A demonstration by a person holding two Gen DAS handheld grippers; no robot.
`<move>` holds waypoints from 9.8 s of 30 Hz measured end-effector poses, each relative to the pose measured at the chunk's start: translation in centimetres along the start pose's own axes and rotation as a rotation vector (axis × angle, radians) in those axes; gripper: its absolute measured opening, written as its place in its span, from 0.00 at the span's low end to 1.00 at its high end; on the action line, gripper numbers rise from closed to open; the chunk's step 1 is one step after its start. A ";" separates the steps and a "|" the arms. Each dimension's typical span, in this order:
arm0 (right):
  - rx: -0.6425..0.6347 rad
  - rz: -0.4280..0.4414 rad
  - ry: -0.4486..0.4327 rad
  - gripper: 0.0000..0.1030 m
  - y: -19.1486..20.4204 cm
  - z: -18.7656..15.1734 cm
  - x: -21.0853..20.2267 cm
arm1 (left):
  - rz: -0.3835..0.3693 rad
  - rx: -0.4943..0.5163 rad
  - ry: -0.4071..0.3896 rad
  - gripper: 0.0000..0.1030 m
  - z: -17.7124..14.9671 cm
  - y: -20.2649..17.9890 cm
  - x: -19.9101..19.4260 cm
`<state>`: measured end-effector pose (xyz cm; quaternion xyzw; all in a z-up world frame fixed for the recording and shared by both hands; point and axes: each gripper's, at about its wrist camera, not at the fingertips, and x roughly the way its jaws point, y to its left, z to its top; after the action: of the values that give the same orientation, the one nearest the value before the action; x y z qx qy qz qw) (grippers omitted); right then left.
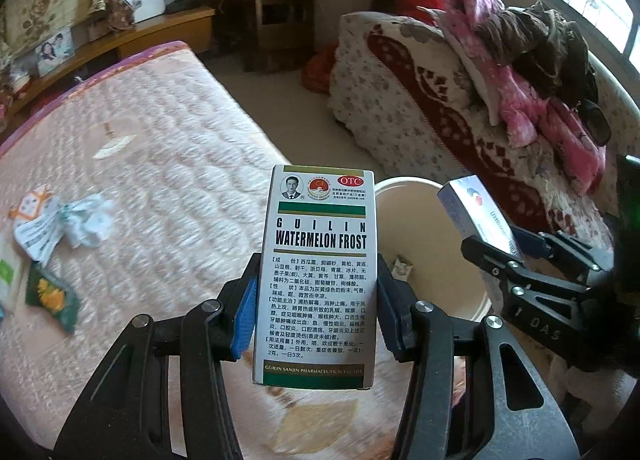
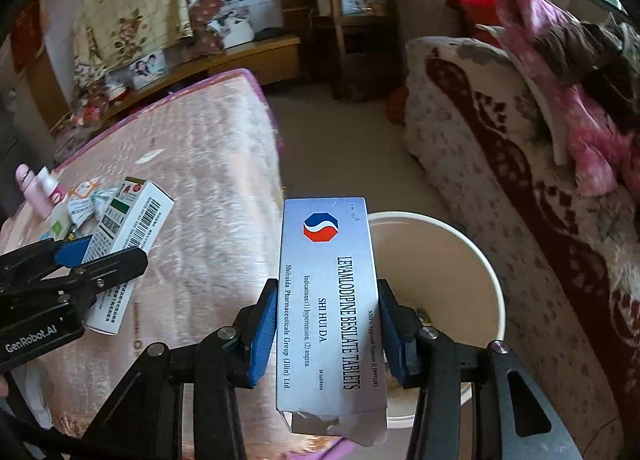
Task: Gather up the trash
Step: 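Carry both boxes in both grippers over the white bucket, then open both grippers to drop the boxes into the bucket, then move both grippers back over the bed toward the snack packets, then grasp the blue snack bag with left gripper while right grasps green cracker packet, then carry the snack bag and cracker packet in both grippers over the bucket, then open both grippers to drop the packets into the bucket, then move both grippers back over the bed toward the tissue pack and wrapper, then grasp the white-green tissue pack with left gripper while right grasps clear plastic wrapper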
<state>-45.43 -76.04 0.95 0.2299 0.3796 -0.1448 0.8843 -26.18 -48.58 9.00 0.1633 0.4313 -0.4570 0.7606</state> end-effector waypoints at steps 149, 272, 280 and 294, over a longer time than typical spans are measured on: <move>-0.377 0.349 -0.007 0.29 22.8 -0.4 1.0 | 0.275 -0.233 -0.081 0.35 -8.6 19.7 -10.4; -0.273 0.353 0.093 0.68 25.3 5.1 9.4 | 0.386 -0.540 -0.052 0.59 -7.5 37.3 -8.1; -0.294 0.421 0.086 0.70 29.1 8.4 13.2 | 0.246 -0.570 -0.040 0.58 -7.2 39.0 -5.7; -0.328 0.478 0.081 0.24 29.1 8.6 14.6 | 0.067 -0.372 0.017 0.59 -7.0 34.4 -5.9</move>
<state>-17.91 -56.85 3.98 0.1723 0.3681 0.1404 0.9028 -2.15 -22.64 4.72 0.0382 0.5092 -0.3424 0.7887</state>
